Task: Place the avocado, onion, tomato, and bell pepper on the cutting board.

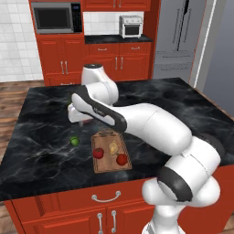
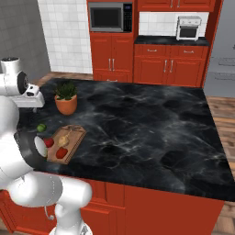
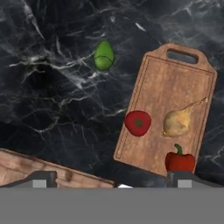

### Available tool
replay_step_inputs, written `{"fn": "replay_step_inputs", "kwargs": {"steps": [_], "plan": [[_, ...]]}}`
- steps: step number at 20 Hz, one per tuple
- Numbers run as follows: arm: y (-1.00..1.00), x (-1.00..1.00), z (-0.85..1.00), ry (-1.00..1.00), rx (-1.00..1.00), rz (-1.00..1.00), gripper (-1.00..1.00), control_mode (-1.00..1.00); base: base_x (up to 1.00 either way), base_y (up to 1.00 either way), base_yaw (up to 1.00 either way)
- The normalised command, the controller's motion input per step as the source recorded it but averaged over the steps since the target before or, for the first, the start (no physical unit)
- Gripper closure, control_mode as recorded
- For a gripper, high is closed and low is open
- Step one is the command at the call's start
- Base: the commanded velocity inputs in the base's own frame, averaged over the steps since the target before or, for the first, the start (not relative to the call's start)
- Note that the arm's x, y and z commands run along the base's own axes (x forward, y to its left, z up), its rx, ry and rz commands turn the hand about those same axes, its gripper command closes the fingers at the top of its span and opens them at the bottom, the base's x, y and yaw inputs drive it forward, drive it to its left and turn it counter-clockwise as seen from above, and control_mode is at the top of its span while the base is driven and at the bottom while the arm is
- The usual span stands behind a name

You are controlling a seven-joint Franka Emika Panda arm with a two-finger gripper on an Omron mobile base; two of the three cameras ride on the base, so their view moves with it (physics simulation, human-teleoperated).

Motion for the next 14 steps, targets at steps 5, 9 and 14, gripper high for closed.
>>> {"fn": "replay_step_inputs", "kwargs": {"steps": [5, 9, 14], "plan": [[0.46, 0.39, -0.02, 0.03, -0.09, 0.0, -1.0, -1.0, 0.0, 0.0, 0.0], [0.2, 0.59, -0.1, 0.1, -0.01, 0.0, -1.0, -1.0, 0.0, 0.0, 0.0], [0.05, 0.59, -0.16, 0.1, 0.0, 0.0, -1.0, -1.0, 0.0, 0.0, 0.0]]}}
